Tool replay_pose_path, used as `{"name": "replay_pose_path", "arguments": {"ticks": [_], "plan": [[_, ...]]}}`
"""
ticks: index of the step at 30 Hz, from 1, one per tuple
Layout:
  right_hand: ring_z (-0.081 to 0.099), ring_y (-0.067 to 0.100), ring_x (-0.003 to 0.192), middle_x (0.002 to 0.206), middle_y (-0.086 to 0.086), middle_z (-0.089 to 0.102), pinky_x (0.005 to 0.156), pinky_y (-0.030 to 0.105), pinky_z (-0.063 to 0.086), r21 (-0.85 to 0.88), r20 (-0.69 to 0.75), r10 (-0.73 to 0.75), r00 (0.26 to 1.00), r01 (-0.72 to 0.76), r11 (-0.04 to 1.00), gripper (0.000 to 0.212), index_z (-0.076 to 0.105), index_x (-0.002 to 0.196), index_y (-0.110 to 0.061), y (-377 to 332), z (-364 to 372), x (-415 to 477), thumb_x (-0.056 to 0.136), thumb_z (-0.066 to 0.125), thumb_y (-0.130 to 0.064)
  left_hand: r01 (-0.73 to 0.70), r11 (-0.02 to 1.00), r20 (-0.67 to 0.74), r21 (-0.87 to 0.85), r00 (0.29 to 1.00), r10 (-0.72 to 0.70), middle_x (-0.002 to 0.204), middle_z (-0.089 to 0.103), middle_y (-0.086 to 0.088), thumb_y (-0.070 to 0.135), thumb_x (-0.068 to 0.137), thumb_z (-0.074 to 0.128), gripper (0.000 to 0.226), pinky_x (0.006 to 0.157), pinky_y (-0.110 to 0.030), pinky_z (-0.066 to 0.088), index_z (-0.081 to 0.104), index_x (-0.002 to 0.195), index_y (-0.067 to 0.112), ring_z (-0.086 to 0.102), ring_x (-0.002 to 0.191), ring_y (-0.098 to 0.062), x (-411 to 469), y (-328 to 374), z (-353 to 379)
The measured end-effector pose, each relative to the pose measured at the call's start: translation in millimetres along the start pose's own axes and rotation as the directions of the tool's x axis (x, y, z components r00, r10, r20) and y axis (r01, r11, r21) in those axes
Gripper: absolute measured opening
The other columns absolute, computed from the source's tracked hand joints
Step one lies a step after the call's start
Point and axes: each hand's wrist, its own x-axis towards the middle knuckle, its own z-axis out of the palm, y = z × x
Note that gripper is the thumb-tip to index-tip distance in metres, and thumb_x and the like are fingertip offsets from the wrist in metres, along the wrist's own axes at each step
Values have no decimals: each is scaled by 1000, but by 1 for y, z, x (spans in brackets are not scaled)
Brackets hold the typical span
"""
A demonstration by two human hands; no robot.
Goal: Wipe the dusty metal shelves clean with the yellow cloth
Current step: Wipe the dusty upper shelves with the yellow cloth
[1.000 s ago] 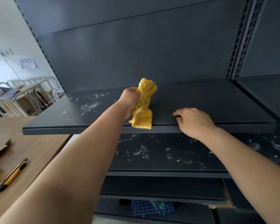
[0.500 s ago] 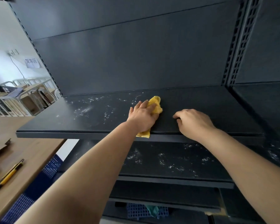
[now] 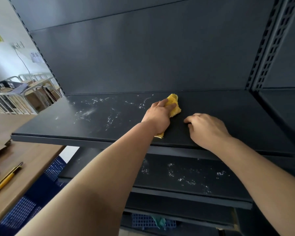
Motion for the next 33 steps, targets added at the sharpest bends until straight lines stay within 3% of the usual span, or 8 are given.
{"name": "replay_pose_path", "arguments": {"ticks": [5,15,33], "plan": [[56,21,113,130,-5,57,82,35,48,-2,-29,36,999,-36,999,36,57,129,-31,-5,4,10,98,44,-19,18,1000,-21,9,1000,-18,159,17,9,16,97,42,58,115,-36,18,30,148,42,15,144,-25,30,-6,-1],[55,20,116,131,-3,58,88,36,47,-25,-48,79,996,-80,997,38,56,131,-30,-57,18,48,97,45,-16,87,994,-63,69,995,-82,153,29,5,13,91,44,55,104,-36,28,42,143,32,27,132,-28,65,-57,-9],[54,20,116,131,-4,58,93,36,44,0,-59,65,996,-65,998,39,56,130,-27,-151,47,92,96,45,-13,233,972,-118,25,966,-229,151,31,7,9,88,43,58,106,-38,25,45,140,35,26,135,-27,60,-198,-37]]}}
